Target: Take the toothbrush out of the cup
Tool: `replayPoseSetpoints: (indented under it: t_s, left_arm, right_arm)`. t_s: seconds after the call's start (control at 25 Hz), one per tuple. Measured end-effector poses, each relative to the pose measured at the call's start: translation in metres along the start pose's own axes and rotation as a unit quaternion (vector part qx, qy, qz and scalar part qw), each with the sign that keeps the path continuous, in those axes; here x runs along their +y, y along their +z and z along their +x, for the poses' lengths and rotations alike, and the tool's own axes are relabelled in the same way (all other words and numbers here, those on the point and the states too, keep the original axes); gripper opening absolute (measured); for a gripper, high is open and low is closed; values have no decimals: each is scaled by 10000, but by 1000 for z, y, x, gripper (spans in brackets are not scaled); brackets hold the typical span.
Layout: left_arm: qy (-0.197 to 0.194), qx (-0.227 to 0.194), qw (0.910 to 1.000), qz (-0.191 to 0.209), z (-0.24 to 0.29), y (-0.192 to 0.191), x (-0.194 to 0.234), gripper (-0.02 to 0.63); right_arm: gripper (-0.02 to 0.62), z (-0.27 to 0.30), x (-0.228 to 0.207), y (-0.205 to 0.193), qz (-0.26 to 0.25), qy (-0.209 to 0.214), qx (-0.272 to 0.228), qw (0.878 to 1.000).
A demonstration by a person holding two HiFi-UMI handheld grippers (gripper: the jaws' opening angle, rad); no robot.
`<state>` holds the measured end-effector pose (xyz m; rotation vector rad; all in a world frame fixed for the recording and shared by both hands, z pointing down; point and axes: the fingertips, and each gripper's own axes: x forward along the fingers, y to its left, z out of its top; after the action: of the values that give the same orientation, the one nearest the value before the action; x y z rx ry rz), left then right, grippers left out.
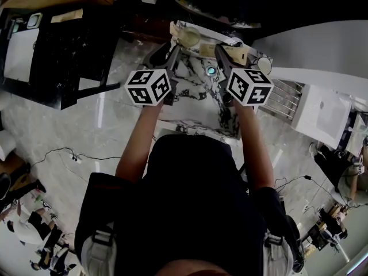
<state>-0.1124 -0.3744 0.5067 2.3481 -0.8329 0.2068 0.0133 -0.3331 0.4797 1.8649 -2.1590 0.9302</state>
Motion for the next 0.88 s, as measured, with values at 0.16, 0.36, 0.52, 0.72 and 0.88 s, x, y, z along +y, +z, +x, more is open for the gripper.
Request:
replayPoseSetpoints:
  t_s: [0.16, 0.36, 0.52, 0.72, 0.88]
  left_arm:
    - [84, 13, 10000, -45, 6, -1, 8, 151]
    - [80, 78, 9999, -98, 17, -3, 13, 164]
    - [118, 173, 9997, -148, 24, -8, 17, 169]
    - [144, 250, 9993, -222, 35, -14, 23, 172]
    - [144, 325, 9992, -208, 42, -16, 26, 172]
  right_arm:
    - [67, 2, -3, -2, 37, -21, 22, 10000]
    - [67, 3, -7, -3, 66, -62, 54, 9999]
    - [67, 1, -7, -4, 100, -48, 66, 9999]
    - [67, 2, -8, -4, 97, -49, 95, 9999]
    - [67, 1, -8, -4, 90, -64, 109, 9999]
